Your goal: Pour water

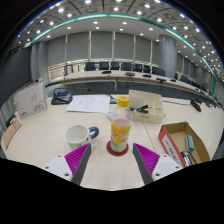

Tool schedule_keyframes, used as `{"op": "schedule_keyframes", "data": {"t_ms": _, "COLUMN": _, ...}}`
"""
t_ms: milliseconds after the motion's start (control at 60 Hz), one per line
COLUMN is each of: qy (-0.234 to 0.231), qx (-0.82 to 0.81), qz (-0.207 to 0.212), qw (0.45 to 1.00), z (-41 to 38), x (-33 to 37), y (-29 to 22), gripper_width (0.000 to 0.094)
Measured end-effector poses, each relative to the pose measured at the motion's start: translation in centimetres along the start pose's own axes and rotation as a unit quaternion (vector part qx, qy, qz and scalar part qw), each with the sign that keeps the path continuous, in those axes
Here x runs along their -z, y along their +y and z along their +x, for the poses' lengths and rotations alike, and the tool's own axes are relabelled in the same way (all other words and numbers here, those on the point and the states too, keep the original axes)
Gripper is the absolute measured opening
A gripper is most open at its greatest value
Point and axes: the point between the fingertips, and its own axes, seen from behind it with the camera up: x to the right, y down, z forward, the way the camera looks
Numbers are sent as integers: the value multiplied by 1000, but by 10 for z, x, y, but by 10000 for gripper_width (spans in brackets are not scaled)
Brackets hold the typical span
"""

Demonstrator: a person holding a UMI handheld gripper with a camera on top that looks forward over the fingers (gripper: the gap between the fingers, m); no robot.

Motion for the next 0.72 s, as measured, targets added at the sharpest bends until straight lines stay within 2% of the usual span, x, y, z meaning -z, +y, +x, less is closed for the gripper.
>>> {"op": "schedule_keyframes", "data": {"t_ms": 233, "qy": 47, "qx": 16, "qz": -22, "qw": 999, "z": -48, "x": 142, "y": 8, "gripper_width": 860}}
{"op": "schedule_keyframes", "data": {"t_ms": 350, "qy": 50, "qx": 14, "qz": -22, "qw": 998, "z": -75, "x": 189, "y": 14, "gripper_width": 859}}
{"op": "schedule_keyframes", "data": {"t_ms": 717, "qy": 51, "qx": 26, "qz": -14, "qw": 998, "z": -114, "x": 250, "y": 26, "gripper_width": 860}}
